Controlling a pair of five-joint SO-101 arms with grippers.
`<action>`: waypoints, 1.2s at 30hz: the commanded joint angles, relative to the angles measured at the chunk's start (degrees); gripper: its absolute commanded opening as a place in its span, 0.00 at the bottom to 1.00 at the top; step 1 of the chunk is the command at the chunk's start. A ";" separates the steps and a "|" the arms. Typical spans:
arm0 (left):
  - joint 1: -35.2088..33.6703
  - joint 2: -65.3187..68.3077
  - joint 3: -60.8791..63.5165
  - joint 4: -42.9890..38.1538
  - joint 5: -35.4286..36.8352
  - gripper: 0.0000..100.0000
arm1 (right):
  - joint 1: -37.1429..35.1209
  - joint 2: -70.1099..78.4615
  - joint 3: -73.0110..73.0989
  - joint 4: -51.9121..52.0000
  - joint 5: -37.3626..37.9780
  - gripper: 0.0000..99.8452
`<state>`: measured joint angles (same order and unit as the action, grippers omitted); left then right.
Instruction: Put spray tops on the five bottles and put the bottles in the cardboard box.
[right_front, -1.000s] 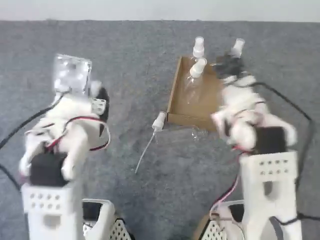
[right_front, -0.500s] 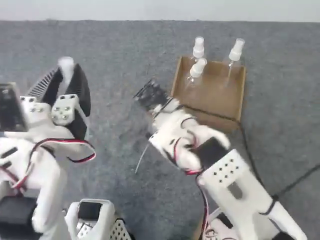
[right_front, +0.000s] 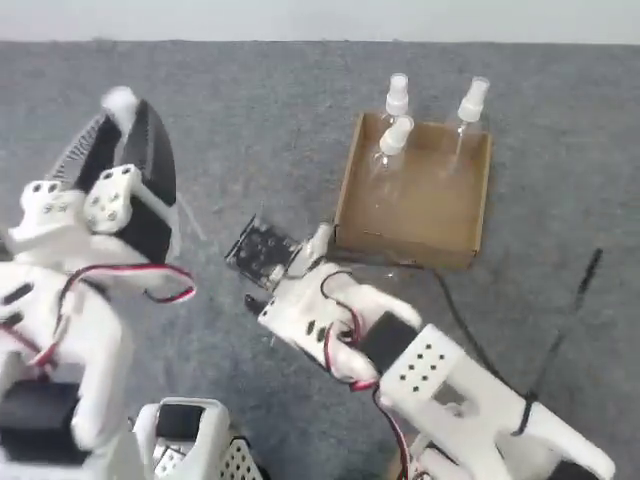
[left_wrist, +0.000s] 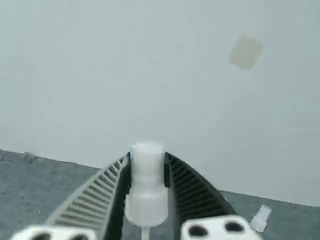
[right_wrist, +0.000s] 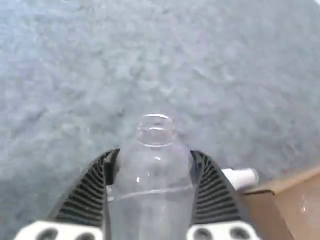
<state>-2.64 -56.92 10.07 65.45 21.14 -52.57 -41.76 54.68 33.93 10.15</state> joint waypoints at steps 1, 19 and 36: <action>0.26 -0.09 4.35 -4.84 1.14 0.01 | -0.40 -7.34 2.99 -4.88 -0.79 0.01; 6.95 -0.18 18.24 -8.26 4.48 0.01 | -0.22 -13.23 9.32 -8.75 -3.16 0.01; 7.47 -0.18 24.92 -2.46 -3.78 0.01 | 0.04 -13.32 16.70 -21.49 -3.16 0.01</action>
<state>4.48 -56.13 33.80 62.73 19.12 -52.84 -52.04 70.68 18.99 7.60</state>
